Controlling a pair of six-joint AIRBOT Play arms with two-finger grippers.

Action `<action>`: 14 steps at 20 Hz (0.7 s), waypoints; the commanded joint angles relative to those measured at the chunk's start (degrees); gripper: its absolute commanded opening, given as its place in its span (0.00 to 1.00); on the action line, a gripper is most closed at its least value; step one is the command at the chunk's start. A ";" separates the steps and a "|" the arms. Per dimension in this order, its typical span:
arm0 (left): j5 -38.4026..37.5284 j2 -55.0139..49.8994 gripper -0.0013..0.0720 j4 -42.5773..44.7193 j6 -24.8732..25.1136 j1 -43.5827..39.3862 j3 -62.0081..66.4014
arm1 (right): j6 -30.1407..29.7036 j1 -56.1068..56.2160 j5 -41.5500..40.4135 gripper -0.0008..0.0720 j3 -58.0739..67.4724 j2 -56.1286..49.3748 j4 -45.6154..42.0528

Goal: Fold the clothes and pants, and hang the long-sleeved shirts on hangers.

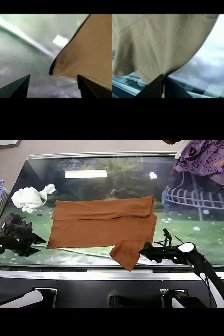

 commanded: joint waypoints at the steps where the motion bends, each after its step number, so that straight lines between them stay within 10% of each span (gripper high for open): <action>1: 2.73 -1.55 0.94 -3.34 3.26 -0.57 -2.78 | 0.37 0.04 0.48 0.05 0.07 0.35 -0.04; 6: 5.09 -3.23 0.93 -7.30 4.50 -2.34 -2.75 | 0.35 0.04 0.57 0.05 0.07 0.35 -0.02; 11: 3.37 -5.09 0.10 -8.24 5.01 -3.82 -2.69 | 0.35 0.04 0.37 0.05 0.17 0.35 -0.20; 14: -0.59 -4.33 0.04 -8.74 4.44 -3.82 -1.33 | 1.53 0.02 1.03 0.05 3.32 0.35 -5.11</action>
